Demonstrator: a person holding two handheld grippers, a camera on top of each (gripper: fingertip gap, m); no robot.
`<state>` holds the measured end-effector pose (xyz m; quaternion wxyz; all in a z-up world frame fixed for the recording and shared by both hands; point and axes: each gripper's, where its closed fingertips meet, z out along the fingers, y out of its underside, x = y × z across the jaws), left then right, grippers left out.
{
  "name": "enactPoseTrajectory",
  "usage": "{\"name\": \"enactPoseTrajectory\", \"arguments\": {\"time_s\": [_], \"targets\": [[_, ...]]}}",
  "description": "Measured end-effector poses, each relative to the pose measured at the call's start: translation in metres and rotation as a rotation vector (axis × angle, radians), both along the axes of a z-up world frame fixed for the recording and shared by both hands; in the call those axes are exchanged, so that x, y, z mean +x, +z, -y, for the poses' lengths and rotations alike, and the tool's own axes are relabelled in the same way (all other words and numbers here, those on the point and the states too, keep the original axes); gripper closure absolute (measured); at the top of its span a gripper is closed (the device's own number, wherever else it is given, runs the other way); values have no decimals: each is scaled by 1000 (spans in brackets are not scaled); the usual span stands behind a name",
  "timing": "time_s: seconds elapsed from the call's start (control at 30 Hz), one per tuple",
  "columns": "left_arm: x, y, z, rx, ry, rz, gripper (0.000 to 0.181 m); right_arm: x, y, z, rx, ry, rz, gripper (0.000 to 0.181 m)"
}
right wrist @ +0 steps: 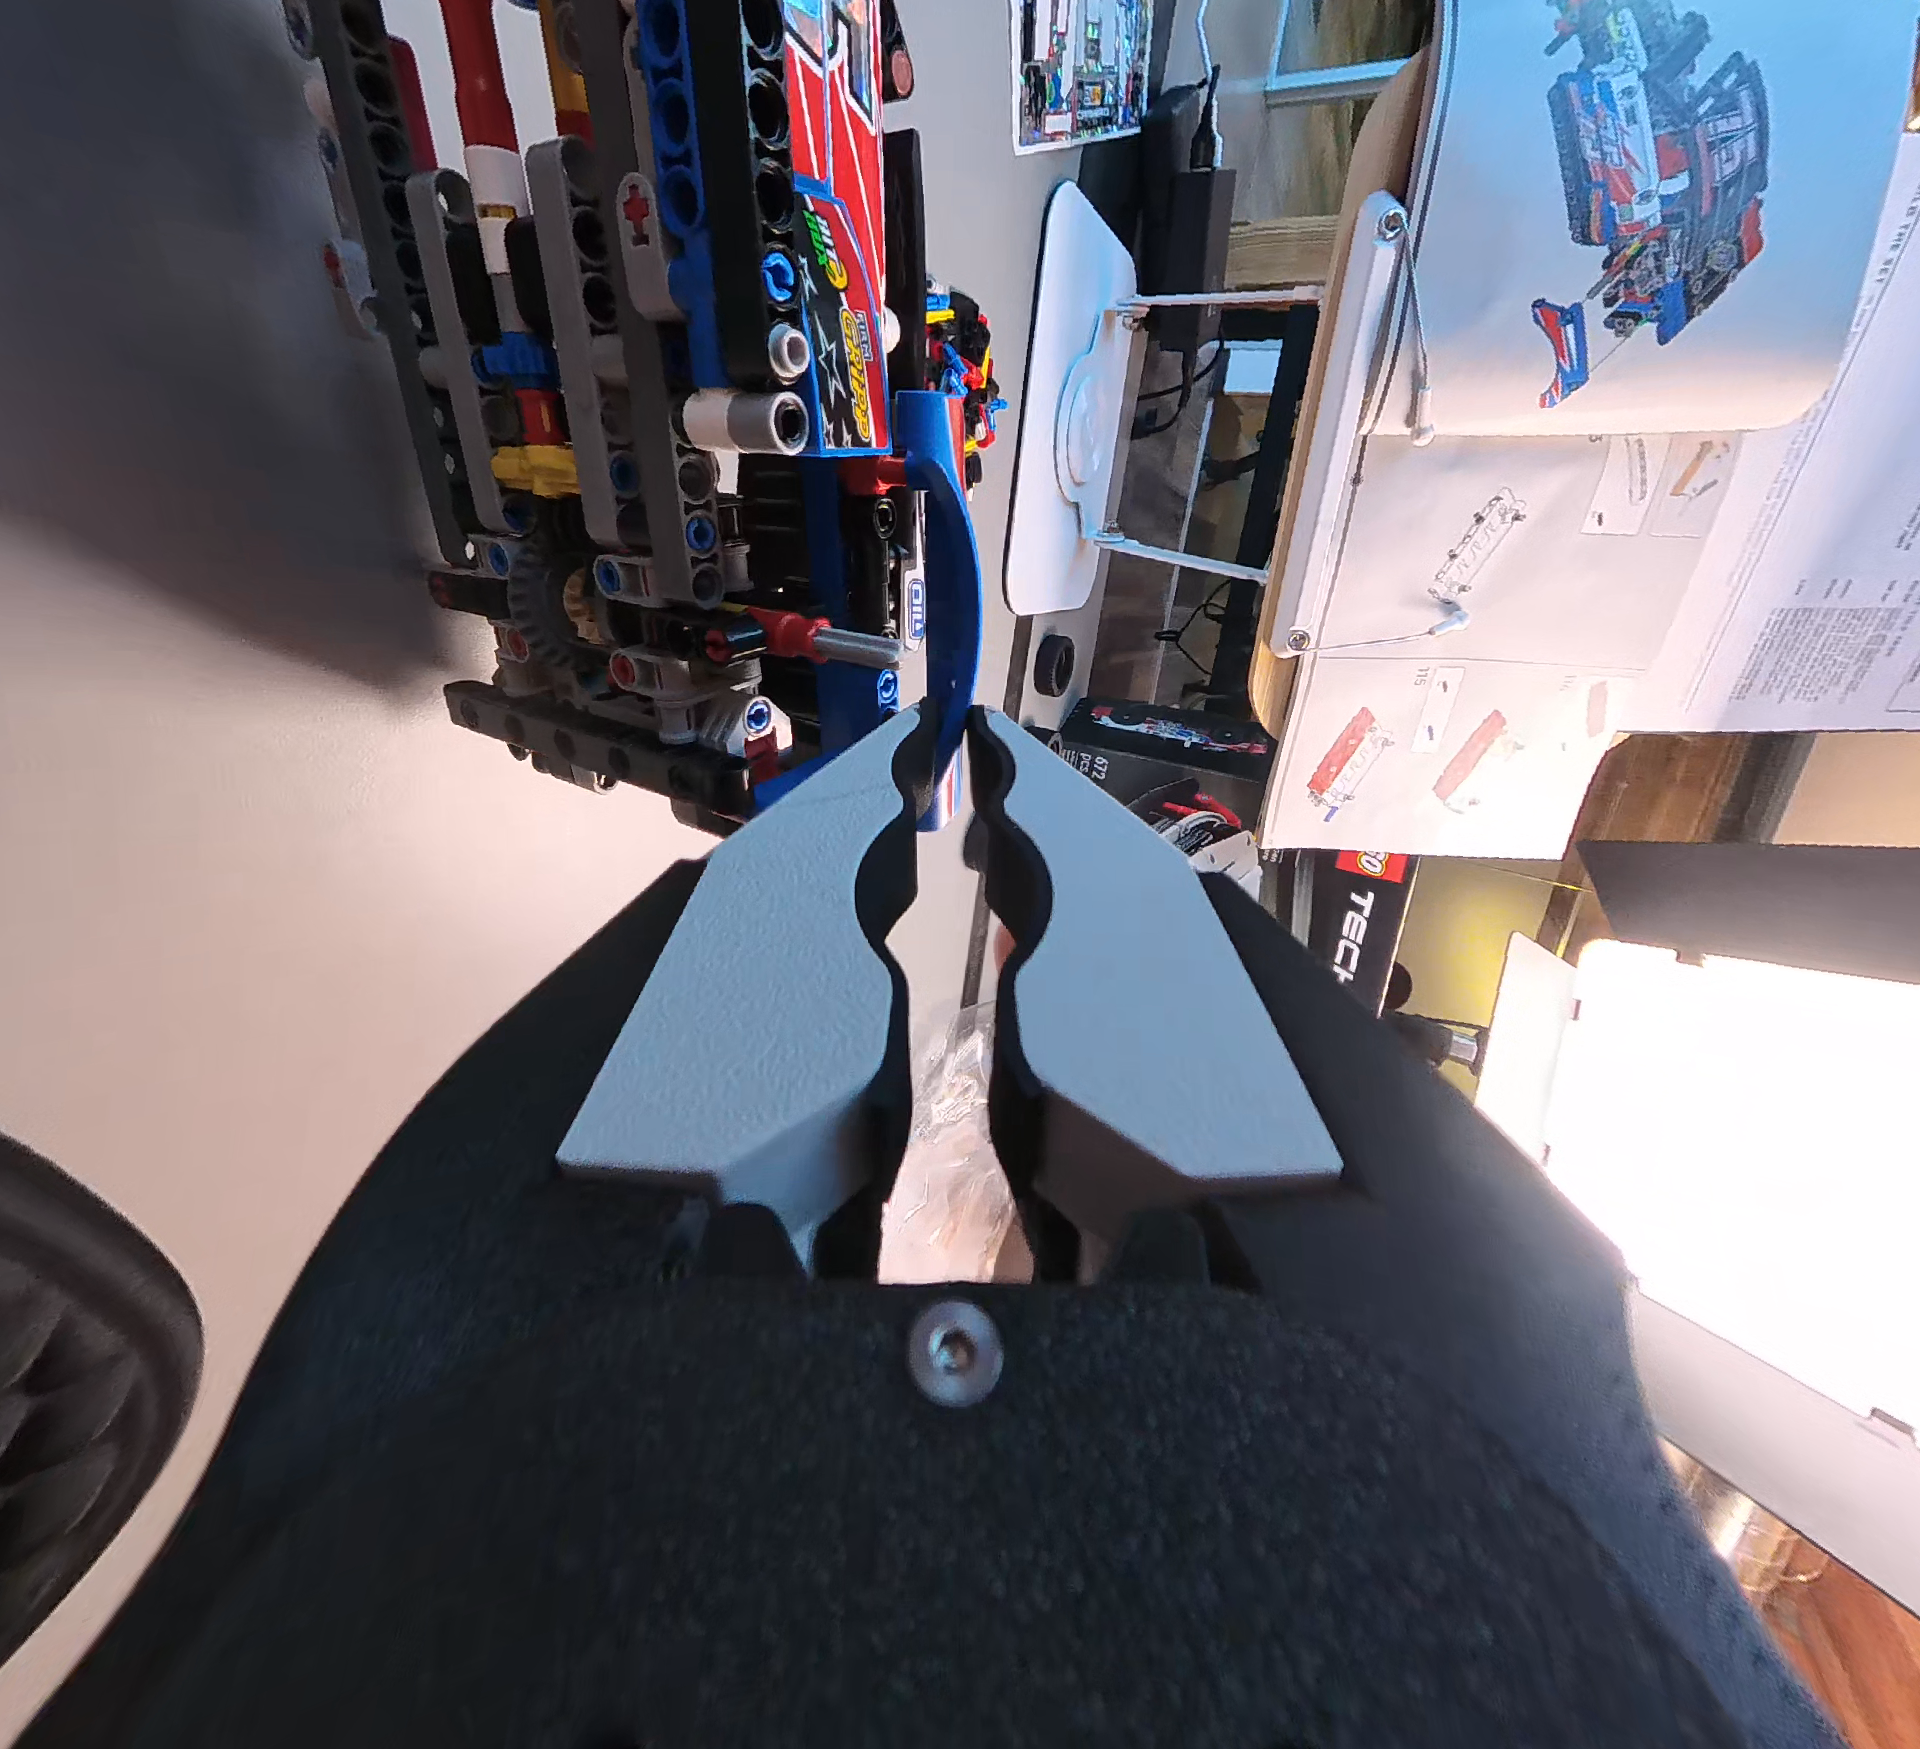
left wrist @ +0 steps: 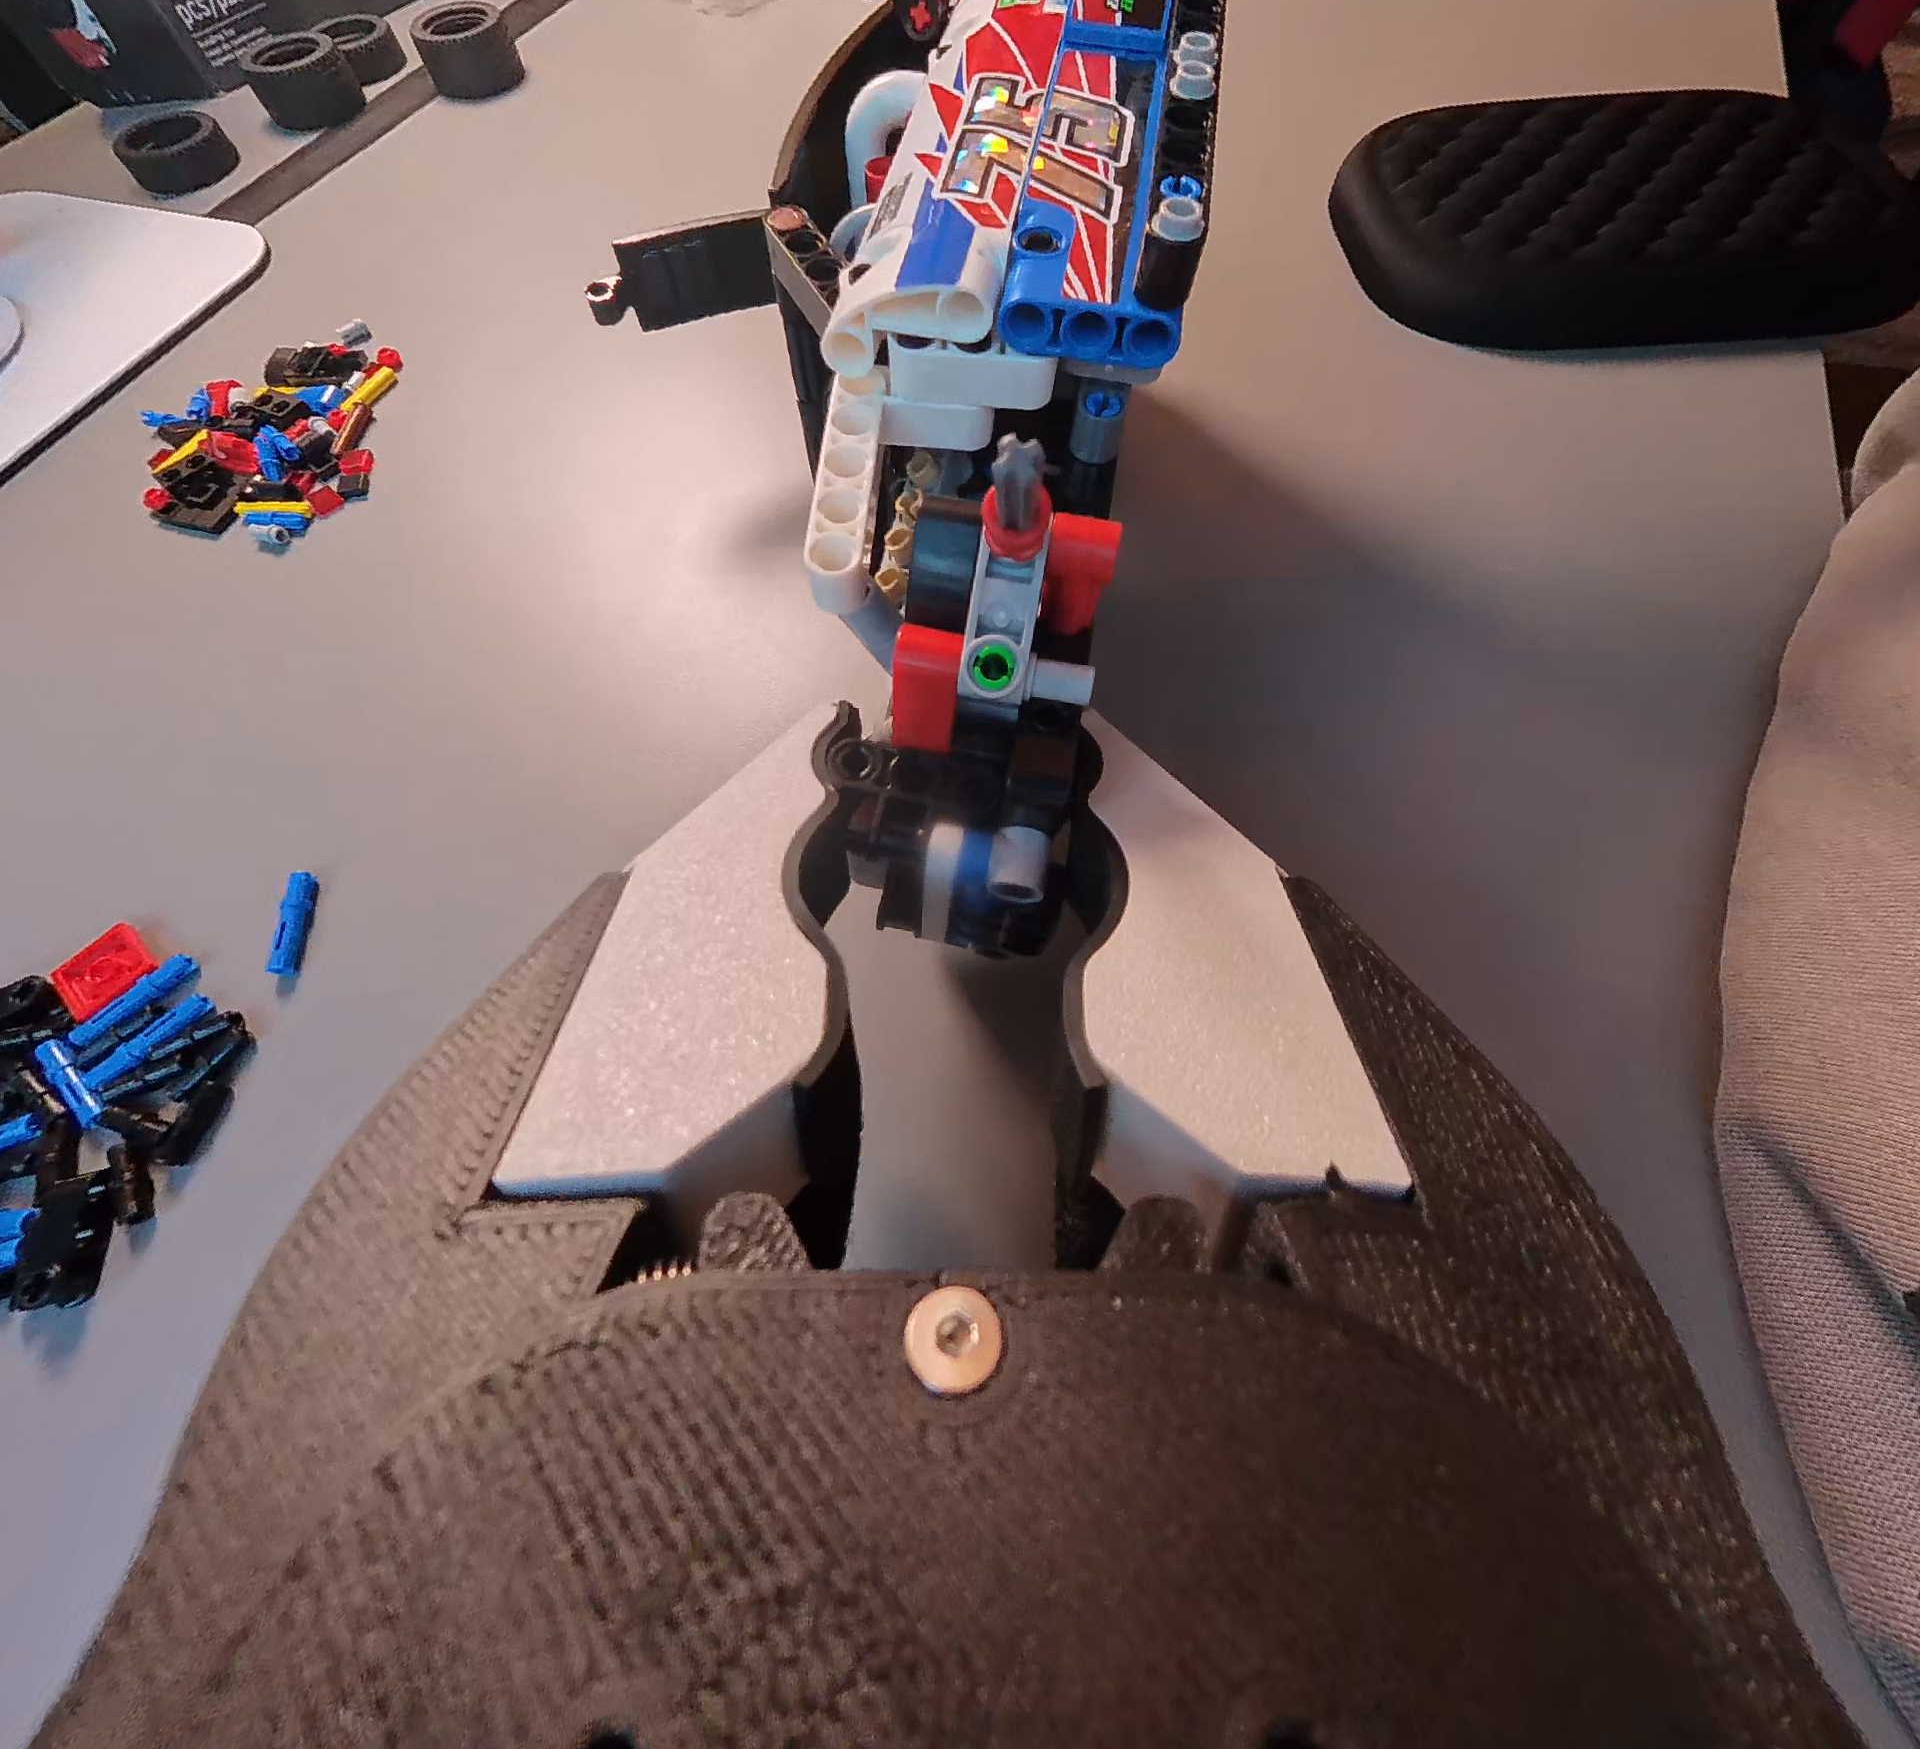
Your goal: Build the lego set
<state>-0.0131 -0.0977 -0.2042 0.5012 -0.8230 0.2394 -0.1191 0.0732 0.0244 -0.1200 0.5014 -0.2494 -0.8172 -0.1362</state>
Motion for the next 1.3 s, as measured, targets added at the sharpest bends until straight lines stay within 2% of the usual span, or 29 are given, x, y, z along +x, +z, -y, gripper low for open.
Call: {"name": "enactPoseTrajectory", "arguments": {"time_s": [0.47,0.87,1.07,1.23,1.3], "targets": [[-1,0,0,-12,7,14,145,2,-3,3,-27,-14,28,172],[-1,0,0,-13,6,14,145,-3,0,10,-84,31,36,171],[-1,0,0,-14,6,10,145,1,0,11,-295,56,101,171],[-1,0,0,-11,6,2,145,-6,21,26,-555,50,63,171],[-1,0,0,-11,6,2,145,-9,17,28,-563,34,97,171]]}}
